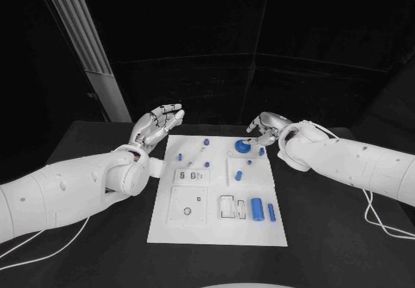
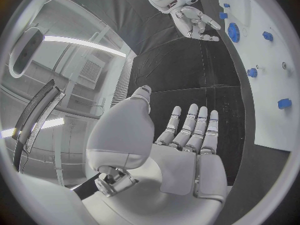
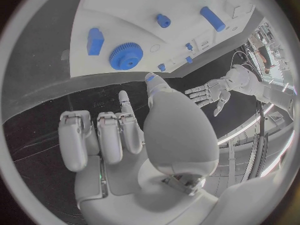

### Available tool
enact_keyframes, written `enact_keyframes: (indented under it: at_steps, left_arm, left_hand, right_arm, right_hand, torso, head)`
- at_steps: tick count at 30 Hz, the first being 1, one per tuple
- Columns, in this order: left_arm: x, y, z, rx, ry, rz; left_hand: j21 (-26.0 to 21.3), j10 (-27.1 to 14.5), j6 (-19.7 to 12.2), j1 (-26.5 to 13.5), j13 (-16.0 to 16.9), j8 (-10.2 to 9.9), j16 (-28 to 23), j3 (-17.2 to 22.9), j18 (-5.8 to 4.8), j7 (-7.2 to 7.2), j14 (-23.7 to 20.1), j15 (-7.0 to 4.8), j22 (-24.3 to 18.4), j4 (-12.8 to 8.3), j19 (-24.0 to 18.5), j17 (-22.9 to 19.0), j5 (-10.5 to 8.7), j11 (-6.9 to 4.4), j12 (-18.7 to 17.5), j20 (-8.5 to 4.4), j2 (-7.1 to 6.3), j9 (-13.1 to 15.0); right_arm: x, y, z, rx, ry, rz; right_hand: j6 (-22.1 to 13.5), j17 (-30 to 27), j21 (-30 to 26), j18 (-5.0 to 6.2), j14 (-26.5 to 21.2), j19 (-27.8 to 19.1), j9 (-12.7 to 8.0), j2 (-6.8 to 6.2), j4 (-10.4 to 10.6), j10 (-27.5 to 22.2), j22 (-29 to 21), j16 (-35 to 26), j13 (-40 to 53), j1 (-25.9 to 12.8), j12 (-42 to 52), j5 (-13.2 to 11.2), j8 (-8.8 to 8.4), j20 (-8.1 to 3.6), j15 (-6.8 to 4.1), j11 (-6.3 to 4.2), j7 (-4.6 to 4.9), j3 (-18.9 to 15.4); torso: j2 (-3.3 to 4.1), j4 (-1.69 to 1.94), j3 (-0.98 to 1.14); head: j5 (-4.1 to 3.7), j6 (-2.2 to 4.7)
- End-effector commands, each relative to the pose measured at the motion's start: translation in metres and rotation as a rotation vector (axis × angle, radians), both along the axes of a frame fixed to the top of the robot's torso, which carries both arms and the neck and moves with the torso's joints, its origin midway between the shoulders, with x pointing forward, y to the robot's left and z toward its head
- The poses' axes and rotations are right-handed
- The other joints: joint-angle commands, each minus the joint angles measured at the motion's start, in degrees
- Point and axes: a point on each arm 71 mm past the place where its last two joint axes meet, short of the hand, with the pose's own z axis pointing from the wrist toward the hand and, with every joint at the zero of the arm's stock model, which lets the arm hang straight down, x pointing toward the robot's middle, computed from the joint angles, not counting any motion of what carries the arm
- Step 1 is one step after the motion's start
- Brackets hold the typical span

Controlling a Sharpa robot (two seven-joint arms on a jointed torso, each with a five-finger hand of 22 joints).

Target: Assemble the parts on the task board

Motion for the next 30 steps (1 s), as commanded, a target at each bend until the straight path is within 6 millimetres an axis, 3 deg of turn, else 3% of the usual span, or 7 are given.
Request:
enact_keyframes:
  at_steps: [1,11,16,30]
  left_arm:
    - [-0.007,0.0,0.021,-0.096,-0.285,-0.028]
    - [-0.007,0.0,0.021,-0.096,-0.284,-0.029]
    - [-0.007,0.0,0.02,-0.096,-0.284,-0.029]
    - [-0.007,0.0,0.02,-0.096,-0.282,-0.03]
  left_hand:
    - [-0.33,-0.14,-0.26,0.07,-0.01,0.27,0.32,0.37,0.85,8.92,-0.12,0.12,-0.05,-0.12,-0.34,0.02,-0.02,-0.03,0.36,0.04,0.62,-0.06]
    - [-0.34,-0.14,-0.26,0.07,-0.01,0.28,0.32,0.37,0.85,8.92,-0.12,0.12,-0.06,-0.12,-0.34,0.02,-0.02,-0.03,0.37,0.04,0.63,-0.06]
    - [-0.35,-0.14,-0.27,0.09,-0.01,0.35,0.33,0.37,0.85,8.93,-0.13,0.12,-0.1,-0.12,-0.39,0.02,-0.02,-0.03,0.4,0.04,0.68,-0.07]
    - [-0.35,-0.14,-0.29,0.1,-0.01,0.37,0.33,0.37,0.85,8.92,-0.14,0.12,-0.09,-0.12,-0.41,0.02,-0.03,-0.03,0.43,0.04,0.74,-0.08]
  right_arm:
    - [0.001,0.002,-0.003,-0.051,0.043,0.007]
    - [0.002,0.009,-0.008,-0.098,0.069,0.011]
    - [0.002,0.011,-0.009,-0.108,0.079,0.006]
    - [0.004,0.015,-0.014,-0.145,0.104,-0.014]
  right_hand:
    - [0.12,15.07,0.18,-0.39,6.06,6.02,0.05,-0.03,0.09,6.04,15.1,0.14,15.07,0.59,0.15,0.23,0.33,0.52,0.34,0.5,0.36,0.28]
    - [-0.34,15.07,0.18,-0.39,6.06,6.02,0.14,0.71,-0.55,6.04,15.1,0.14,15.07,2.61,0.15,-0.38,0.59,0.69,0.48,0.68,0.47,1.04]
    - [-0.54,15.07,0.18,-0.39,6.06,6.02,0.2,1.34,-1.1,6.04,15.1,0.14,15.07,3.76,0.15,-0.62,0.76,0.71,0.45,0.61,0.39,1.55]
    - [-1.92,15.07,0.18,-0.39,6.06,6.02,0.04,2.36,-1.95,6.04,15.1,0.14,15.07,4.52,0.15,-1.77,0.56,0.65,0.39,0.61,0.44,1.97]
  torso:
    - [-0.06,0.03,-0.04]
    - [-0.03,0.03,-0.01]
    - [-0.03,0.02,0.0]
    - [0.01,0.04,0.02]
  head:
    - [-0.05,-0.21]
    - [-0.03,-0.41]
    - [0.55,-0.55]
    - [0.23,-0.7]
